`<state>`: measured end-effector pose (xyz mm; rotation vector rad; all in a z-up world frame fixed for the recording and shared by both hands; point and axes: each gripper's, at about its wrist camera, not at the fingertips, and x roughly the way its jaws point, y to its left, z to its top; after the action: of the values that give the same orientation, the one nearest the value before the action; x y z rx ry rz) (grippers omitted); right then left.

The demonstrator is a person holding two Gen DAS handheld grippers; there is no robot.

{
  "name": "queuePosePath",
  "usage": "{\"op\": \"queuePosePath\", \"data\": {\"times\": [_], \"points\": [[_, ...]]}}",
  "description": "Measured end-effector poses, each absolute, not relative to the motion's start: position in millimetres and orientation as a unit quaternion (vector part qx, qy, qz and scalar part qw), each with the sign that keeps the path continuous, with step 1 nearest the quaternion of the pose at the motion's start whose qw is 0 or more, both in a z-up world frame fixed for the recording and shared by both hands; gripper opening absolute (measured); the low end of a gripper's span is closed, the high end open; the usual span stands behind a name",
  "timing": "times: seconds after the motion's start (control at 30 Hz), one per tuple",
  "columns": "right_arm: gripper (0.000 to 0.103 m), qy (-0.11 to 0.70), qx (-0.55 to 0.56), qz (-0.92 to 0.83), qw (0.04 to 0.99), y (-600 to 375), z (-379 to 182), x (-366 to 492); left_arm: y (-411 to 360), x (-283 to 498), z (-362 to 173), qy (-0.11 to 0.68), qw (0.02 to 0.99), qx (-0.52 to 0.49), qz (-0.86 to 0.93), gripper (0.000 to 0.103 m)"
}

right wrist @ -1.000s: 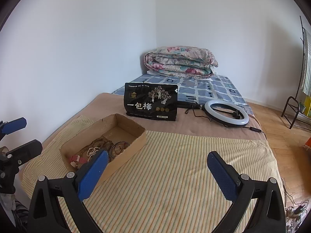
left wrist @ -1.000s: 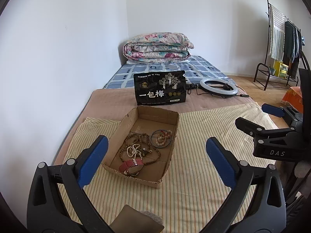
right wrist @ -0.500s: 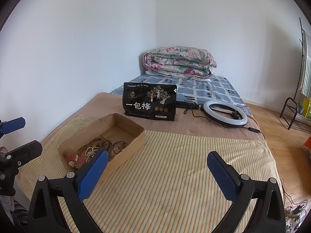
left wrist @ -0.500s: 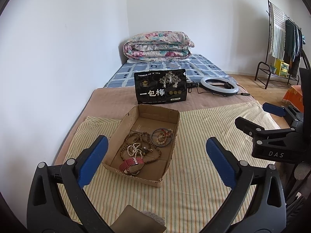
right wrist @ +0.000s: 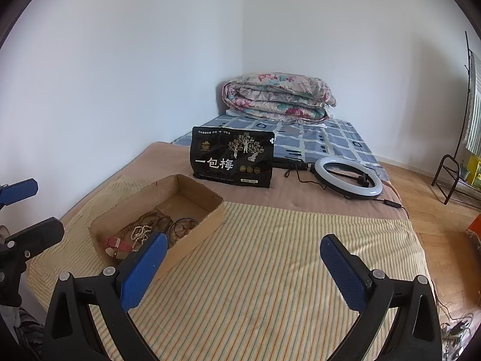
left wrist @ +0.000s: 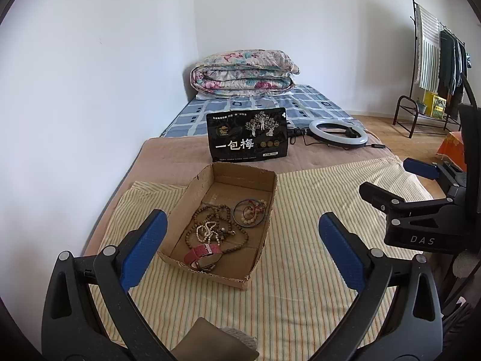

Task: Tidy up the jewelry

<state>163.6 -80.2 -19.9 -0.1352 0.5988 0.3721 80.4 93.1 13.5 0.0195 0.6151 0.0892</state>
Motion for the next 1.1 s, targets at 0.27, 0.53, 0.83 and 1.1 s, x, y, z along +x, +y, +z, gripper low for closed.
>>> {"op": "queuePosePath", "data": {"times": [0.27,0.53,0.83,1.1], "points": [[0.103,0.293,-0.068,0.183,0.936,-79.2,-20.3,162.1,93.5,79.3,14.1,0.302,0.952,0.012,0.042,0.102],[0.103,0.294,-0.072,0.185,0.935,-76.2,-19.3,161.5,93.2,78.1,14.5,0.297,0.954,0.015,0.041,0.102],[0.103,0.295,-0.073,0.187,0.934,-75.7,-19.9,161.6,94.7,77.3,15.1,0.296,0.954,0.015,0.047,0.102],[0.103,0.298,-0.074,0.187,0.933,-74.6,-19.4,161.8,95.7,77.2,14.5,0.295,0.954,0.016,0.05,0.102]]}}
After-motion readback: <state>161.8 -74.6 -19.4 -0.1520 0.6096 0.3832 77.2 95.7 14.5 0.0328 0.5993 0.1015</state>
